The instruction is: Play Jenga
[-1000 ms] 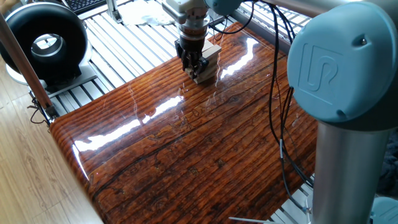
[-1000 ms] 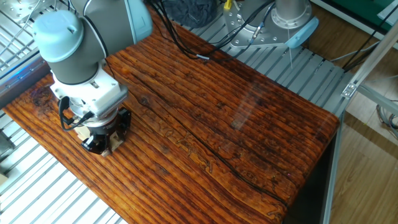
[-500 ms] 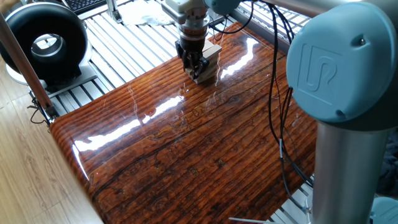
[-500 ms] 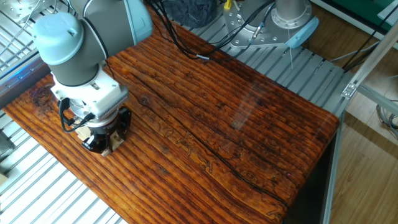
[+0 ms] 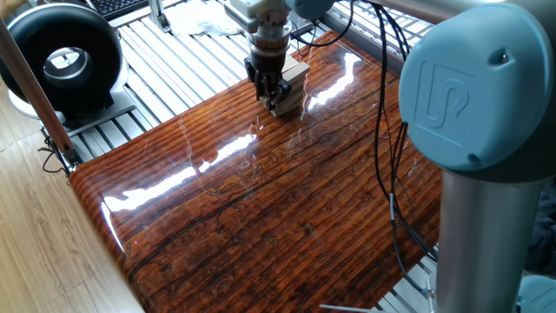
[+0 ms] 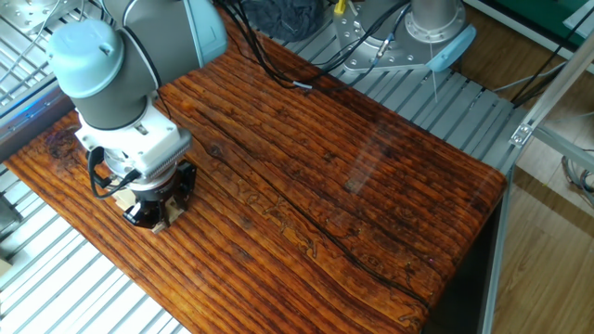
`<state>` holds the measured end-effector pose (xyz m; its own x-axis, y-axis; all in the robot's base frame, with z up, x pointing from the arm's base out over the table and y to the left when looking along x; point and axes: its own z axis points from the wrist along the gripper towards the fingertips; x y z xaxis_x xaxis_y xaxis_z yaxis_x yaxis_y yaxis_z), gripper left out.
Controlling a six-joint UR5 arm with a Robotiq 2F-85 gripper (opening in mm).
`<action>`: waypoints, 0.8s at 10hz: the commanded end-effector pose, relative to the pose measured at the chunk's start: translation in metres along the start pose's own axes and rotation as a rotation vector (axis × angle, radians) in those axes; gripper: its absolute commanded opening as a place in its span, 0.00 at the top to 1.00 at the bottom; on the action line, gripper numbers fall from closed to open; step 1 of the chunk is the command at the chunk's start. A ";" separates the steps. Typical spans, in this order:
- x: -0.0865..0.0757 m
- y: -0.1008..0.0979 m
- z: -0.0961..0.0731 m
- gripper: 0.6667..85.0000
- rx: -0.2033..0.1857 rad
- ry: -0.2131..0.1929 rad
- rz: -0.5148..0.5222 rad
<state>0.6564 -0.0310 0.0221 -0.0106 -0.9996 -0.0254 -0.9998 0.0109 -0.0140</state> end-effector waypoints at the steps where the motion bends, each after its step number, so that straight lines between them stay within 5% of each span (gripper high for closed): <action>1: 0.000 -0.001 -0.002 0.53 0.000 -0.001 0.009; 8: 0.000 -0.001 -0.002 0.53 -0.003 0.004 0.013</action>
<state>0.6568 -0.0332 0.0227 -0.0145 -0.9998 -0.0107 -0.9998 0.0146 -0.0099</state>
